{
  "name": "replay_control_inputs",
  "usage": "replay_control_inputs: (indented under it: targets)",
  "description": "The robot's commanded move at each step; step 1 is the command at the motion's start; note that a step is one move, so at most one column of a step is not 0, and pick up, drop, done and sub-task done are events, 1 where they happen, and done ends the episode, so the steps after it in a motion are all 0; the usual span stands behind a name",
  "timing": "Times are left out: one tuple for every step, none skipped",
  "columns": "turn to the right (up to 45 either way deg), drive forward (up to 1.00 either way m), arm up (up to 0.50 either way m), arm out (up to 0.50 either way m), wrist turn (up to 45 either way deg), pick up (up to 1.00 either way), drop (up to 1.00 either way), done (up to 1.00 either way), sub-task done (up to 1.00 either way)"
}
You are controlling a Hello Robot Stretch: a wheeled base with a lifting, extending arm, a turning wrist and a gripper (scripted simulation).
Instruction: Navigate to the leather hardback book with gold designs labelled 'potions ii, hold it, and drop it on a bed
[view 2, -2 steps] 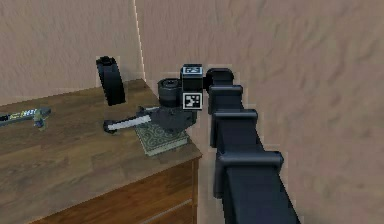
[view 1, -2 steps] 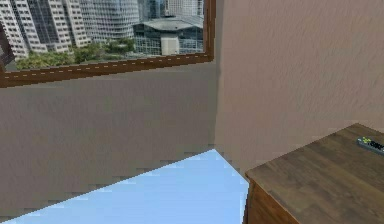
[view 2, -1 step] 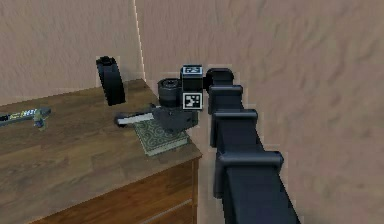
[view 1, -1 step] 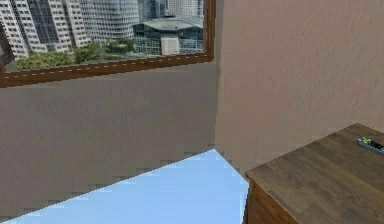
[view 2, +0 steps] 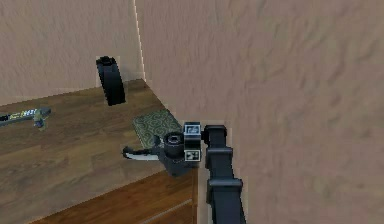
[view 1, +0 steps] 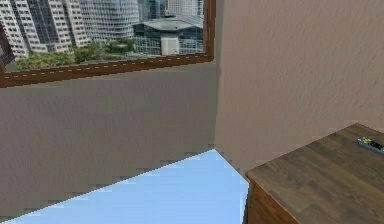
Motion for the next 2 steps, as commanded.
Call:
replay_control_inputs:
  targets:
    - [0.0, 0.0, 0.0, 0.0, 0.0, 1.0, 0.0, 0.0, 0.0]
    - [0.0, 0.0, 0.1, 0.0, 0.0, 0.0, 0.0, 0.0, 0.0]
